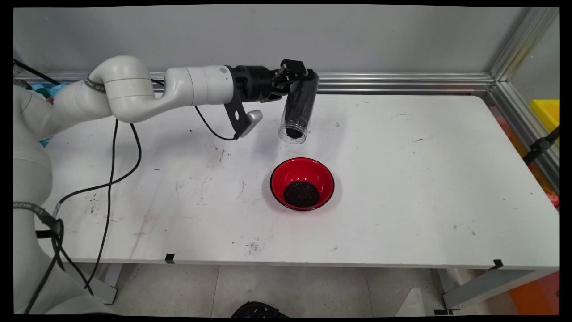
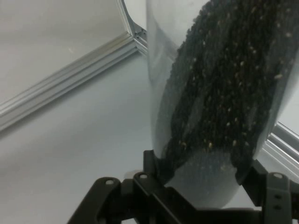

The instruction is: Pour the black seasoning powder in the red bowl

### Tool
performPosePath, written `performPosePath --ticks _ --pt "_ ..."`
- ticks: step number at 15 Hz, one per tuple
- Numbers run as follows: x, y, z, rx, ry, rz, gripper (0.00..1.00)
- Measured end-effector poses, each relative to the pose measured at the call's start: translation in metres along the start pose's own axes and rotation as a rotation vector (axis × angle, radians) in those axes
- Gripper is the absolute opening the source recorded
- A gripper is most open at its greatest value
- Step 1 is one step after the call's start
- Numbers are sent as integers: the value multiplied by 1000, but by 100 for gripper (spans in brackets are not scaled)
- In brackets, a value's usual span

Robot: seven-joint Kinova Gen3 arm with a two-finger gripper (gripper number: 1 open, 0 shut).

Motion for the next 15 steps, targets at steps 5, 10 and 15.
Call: performPosePath --ticks 5,10,15 --pt "9 -1 -1 15 0 36 0" --pt "16 0 -1 30 5 69 0" --pt "23 3 1 53 22 118 0"
